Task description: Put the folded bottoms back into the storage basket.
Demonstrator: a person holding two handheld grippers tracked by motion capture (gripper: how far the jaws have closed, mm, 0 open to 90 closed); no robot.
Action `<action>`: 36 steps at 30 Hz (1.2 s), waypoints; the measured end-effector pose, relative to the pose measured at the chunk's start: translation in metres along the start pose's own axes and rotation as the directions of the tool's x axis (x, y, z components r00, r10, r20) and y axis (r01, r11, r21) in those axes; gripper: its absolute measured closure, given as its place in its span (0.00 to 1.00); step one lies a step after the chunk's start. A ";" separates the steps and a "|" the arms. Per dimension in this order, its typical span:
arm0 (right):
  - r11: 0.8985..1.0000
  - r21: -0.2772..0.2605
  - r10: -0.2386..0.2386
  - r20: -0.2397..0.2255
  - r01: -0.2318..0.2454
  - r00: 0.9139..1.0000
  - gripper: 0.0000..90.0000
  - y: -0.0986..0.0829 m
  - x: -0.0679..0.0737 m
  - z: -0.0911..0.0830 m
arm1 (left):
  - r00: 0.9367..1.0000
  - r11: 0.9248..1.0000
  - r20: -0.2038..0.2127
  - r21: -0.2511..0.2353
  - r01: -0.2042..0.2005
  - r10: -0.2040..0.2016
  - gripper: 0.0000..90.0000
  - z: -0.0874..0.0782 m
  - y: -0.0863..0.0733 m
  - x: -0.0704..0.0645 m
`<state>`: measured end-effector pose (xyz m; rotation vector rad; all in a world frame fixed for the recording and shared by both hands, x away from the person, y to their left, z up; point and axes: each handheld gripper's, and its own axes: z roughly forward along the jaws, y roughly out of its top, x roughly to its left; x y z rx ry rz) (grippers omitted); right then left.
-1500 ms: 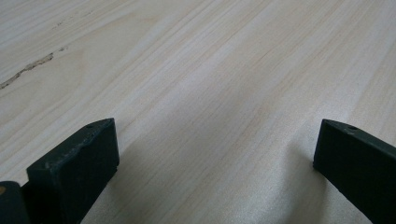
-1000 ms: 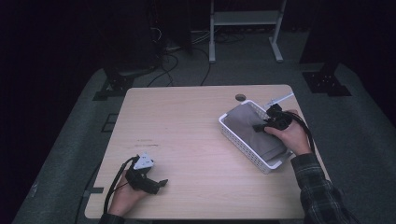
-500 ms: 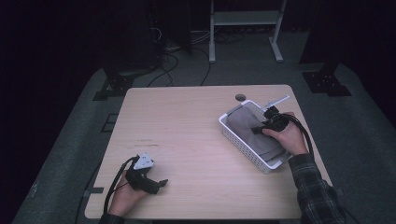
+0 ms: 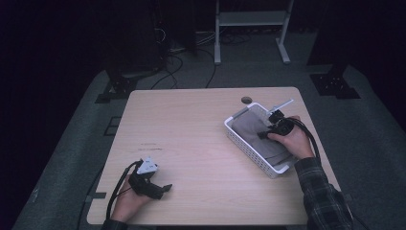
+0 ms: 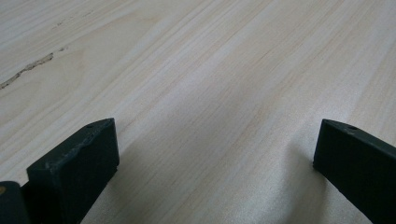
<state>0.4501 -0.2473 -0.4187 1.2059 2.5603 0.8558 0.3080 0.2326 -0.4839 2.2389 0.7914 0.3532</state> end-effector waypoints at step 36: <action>0.997 -0.070 0.029 0.096 -0.022 0.995 0.51 -0.001 -0.008 -0.039 | 1.000 1.000 0.000 0.000 0.000 0.000 0.00 0.000 0.000 0.000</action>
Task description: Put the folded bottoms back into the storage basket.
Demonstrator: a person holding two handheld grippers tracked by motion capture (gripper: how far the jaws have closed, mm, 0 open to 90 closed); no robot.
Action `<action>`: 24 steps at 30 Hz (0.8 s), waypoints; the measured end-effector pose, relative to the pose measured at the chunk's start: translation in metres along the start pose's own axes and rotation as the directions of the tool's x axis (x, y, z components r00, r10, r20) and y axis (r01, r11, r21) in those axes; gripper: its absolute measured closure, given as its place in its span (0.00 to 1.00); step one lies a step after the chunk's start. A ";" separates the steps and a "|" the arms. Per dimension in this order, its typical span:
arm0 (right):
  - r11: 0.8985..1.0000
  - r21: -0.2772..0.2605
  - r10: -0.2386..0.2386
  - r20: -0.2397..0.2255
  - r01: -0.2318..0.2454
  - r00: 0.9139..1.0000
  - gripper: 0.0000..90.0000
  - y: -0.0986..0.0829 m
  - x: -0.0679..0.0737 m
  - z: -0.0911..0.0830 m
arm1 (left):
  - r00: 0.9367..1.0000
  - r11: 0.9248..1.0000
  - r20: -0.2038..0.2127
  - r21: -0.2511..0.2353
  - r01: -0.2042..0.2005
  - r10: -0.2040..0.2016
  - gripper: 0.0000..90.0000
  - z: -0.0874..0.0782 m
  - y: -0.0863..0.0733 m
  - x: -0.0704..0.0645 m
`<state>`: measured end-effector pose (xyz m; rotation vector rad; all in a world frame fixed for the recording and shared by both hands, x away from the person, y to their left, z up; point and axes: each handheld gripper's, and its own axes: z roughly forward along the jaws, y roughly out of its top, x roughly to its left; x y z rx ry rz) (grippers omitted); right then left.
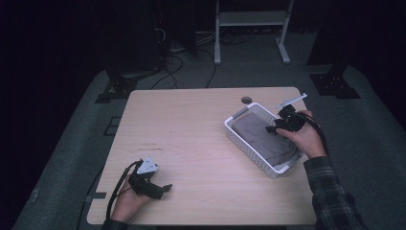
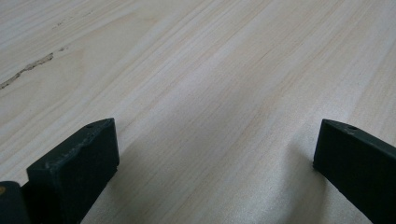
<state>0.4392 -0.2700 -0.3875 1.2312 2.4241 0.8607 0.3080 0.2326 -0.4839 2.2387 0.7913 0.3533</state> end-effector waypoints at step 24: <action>0.994 -0.009 0.113 0.086 -0.112 0.990 0.98 -0.033 -0.044 -0.036 | 1.000 1.000 0.000 0.000 0.000 0.000 0.00 0.000 0.000 0.000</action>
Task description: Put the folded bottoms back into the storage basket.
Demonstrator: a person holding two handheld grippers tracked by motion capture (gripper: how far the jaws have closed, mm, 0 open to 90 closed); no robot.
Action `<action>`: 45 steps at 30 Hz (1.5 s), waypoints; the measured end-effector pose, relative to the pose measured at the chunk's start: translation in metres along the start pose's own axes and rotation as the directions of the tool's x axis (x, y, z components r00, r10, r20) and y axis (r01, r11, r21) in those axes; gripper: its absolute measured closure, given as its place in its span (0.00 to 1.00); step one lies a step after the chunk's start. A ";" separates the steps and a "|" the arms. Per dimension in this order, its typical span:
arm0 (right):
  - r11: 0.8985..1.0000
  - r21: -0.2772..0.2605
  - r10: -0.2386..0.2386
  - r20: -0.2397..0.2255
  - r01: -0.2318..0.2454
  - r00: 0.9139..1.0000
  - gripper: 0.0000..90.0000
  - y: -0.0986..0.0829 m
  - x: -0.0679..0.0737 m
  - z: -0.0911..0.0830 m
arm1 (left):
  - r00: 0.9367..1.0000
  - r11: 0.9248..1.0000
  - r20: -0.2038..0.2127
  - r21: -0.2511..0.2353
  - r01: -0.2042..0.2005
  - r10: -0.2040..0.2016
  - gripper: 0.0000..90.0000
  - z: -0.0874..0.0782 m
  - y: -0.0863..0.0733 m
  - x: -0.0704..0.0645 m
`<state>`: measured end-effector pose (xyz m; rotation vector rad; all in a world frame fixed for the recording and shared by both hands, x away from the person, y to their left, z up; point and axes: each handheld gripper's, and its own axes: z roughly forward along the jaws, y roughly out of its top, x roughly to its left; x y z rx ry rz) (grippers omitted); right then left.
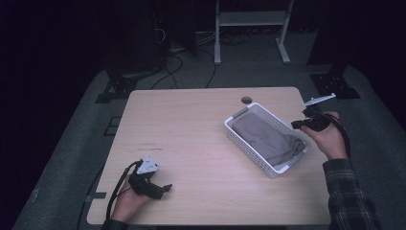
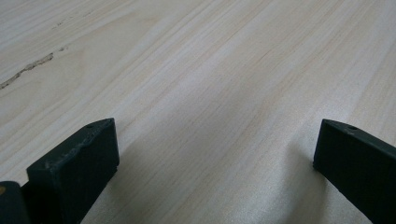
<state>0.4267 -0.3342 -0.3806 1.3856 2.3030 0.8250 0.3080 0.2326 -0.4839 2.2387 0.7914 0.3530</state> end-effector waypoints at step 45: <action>0.999 0.028 -0.019 -0.123 0.023 0.992 0.99 -0.047 0.016 0.000 | 1.000 1.000 0.001 0.003 0.000 0.000 0.00 0.000 0.000 0.000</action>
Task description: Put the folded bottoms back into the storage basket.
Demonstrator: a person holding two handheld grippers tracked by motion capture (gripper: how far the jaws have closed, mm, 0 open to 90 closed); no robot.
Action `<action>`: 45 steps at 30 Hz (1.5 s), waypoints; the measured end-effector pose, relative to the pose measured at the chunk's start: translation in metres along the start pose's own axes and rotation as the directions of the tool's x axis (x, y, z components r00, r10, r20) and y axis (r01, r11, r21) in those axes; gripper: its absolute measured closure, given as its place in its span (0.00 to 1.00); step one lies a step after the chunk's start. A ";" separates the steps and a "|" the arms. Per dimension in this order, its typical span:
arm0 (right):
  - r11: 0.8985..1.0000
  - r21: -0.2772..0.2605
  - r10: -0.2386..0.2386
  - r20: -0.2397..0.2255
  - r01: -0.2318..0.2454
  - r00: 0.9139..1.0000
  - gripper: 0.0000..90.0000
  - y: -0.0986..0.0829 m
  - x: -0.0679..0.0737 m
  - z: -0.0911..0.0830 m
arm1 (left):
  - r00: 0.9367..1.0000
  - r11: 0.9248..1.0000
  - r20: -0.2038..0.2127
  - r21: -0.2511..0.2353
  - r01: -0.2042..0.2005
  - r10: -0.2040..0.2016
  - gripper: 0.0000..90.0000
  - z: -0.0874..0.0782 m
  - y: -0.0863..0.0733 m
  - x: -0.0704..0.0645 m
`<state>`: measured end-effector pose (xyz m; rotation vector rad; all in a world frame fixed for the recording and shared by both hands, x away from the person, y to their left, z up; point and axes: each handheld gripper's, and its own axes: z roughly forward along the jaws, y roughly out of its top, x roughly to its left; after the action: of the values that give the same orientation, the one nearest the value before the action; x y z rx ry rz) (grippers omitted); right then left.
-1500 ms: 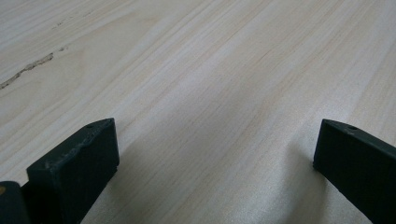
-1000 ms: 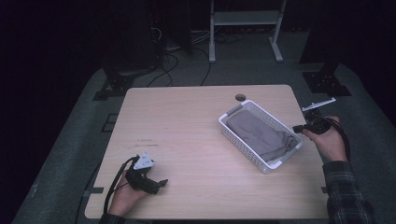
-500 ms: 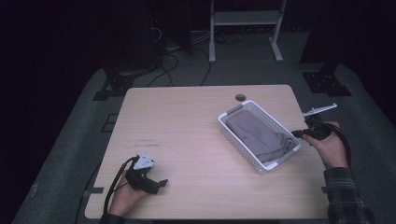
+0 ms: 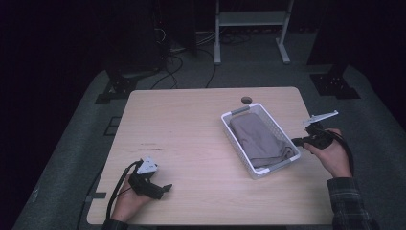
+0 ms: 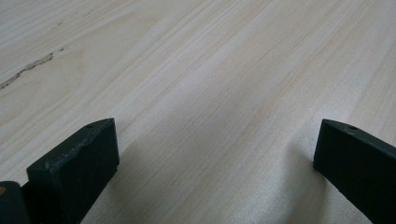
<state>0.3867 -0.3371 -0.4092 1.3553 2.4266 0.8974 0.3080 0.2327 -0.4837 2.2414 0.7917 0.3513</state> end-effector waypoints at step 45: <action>0.986 -0.009 -0.166 -0.101 0.166 0.981 0.99 0.017 0.066 0.011 | 1.000 1.000 -0.001 -0.002 0.000 0.000 0.00 0.000 0.000 0.000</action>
<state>0.3671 -0.2713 -0.4016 1.1111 2.5693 0.9453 0.3081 0.2326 -0.4838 2.2395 0.7911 0.3532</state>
